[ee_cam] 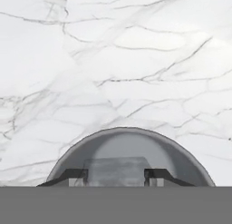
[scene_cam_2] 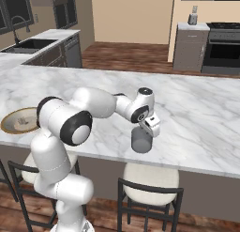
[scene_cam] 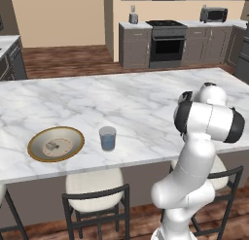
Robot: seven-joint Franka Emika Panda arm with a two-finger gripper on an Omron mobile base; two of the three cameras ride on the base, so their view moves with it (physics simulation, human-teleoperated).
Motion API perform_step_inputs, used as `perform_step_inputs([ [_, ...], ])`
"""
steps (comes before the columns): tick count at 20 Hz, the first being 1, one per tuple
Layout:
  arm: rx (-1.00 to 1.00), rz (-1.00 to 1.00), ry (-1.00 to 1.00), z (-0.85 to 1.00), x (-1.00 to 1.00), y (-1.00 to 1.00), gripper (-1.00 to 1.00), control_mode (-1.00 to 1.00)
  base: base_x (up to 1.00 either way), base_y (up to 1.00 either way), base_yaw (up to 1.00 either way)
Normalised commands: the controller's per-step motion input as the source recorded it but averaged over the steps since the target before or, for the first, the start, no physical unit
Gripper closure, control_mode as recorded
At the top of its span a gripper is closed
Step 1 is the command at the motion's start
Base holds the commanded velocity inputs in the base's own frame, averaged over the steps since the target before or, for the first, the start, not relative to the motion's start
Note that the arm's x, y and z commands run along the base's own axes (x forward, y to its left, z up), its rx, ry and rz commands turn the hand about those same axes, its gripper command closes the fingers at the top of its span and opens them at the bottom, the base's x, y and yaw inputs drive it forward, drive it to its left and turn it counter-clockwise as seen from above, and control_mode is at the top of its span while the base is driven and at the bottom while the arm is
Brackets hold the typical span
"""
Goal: There are four ice cubes in the ice bowl. Place two ice cubes in each glass of water.
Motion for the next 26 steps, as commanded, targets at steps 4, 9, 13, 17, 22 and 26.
perform_step_inputs([
  [4,0.00,0.07,0.00,-0.26,0.00,0.00,1.00,-1.00,0.00,0.00,0.00],
  [9,0.00,0.07,0.00,-0.24,0.00,0.00,1.00,-1.00,0.00,0.00,0.00],
  [13,0.00,0.08,-0.02,-0.06,0.07,0.00,1.00,-1.00,0.00,0.00,0.00],
  [17,0.00,0.08,-0.03,0.00,0.06,0.00,1.00,-1.00,0.00,0.00,0.00],
  [22,0.00,0.06,-0.06,0.00,0.00,0.00,-1.00,-1.00,0.00,0.00,0.00],
  [26,0.00,0.04,-0.07,0.00,-0.01,0.00,-1.00,-1.00,0.00,0.00,0.00],
])
